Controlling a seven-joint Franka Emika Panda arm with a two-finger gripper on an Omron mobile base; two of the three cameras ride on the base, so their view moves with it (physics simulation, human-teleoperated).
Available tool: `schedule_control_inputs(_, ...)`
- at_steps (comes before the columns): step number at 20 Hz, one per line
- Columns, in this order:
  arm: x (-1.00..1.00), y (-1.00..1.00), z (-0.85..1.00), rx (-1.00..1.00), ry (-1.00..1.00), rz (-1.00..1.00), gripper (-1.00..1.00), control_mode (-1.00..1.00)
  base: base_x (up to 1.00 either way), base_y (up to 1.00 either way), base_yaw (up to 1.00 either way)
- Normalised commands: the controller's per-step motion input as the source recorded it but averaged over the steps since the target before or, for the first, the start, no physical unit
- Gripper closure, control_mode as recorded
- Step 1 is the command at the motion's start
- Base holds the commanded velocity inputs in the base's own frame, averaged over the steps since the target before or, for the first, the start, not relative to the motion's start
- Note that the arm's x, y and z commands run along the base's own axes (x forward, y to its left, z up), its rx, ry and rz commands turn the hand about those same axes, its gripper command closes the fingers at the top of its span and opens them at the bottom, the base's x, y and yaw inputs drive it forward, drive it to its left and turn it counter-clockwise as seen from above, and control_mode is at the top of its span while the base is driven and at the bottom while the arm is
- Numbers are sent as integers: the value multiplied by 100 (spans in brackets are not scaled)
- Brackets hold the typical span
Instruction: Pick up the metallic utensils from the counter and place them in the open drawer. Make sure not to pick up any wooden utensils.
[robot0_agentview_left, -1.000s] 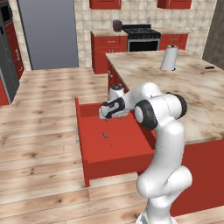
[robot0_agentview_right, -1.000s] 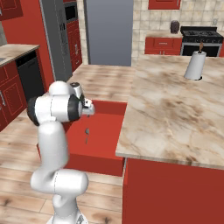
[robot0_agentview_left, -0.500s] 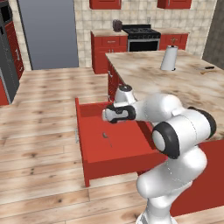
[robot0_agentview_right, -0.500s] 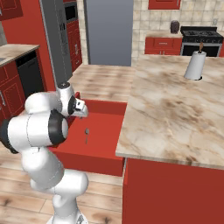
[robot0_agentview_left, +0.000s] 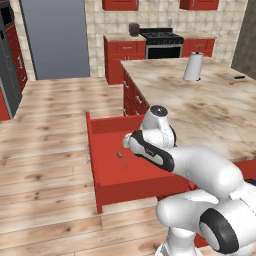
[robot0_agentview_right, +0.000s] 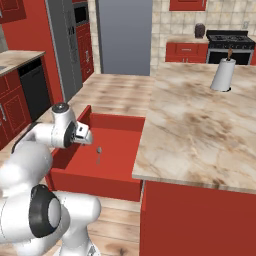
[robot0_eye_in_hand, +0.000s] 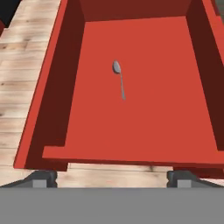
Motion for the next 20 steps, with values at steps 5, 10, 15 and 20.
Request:
schedule_control_inputs(5,-36,-15,93,0,0,0,-100,-100,0,0,0)
schedule_control_inputs(10,-15,-36,97,0,1,0,-100,-100,0,0,0)
schedule_control_inputs(15,-83,-21,31,0,0,0,-100,-100,0,0,0)
schedule_control_inputs(20,-21,0,0,0,-1,1,-100,-100,0,0,0)
